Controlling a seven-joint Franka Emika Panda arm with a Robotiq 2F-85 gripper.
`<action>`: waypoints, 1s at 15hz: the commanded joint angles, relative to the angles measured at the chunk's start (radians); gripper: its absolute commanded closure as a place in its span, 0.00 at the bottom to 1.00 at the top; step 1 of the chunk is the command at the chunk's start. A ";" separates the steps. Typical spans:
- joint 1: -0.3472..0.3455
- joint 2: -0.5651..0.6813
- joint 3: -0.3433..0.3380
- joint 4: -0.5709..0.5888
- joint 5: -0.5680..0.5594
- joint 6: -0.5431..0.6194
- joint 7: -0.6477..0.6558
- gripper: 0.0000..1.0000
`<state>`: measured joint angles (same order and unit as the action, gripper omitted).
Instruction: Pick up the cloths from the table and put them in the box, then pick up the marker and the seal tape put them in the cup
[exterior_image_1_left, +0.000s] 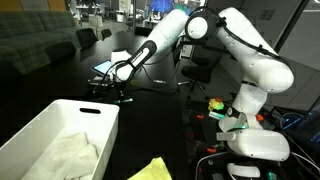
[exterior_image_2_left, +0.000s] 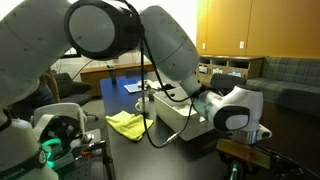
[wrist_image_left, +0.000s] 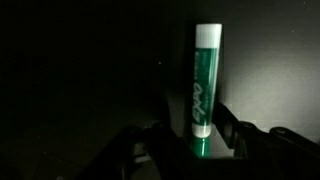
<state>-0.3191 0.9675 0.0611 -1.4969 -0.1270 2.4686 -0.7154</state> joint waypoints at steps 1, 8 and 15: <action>0.015 -0.012 -0.018 0.009 -0.004 -0.013 -0.007 0.80; 0.044 -0.044 -0.055 -0.004 -0.045 -0.016 0.000 0.93; 0.084 -0.145 -0.085 -0.087 -0.068 0.008 0.049 0.95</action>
<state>-0.2637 0.9057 -0.0030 -1.5065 -0.1755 2.4686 -0.7053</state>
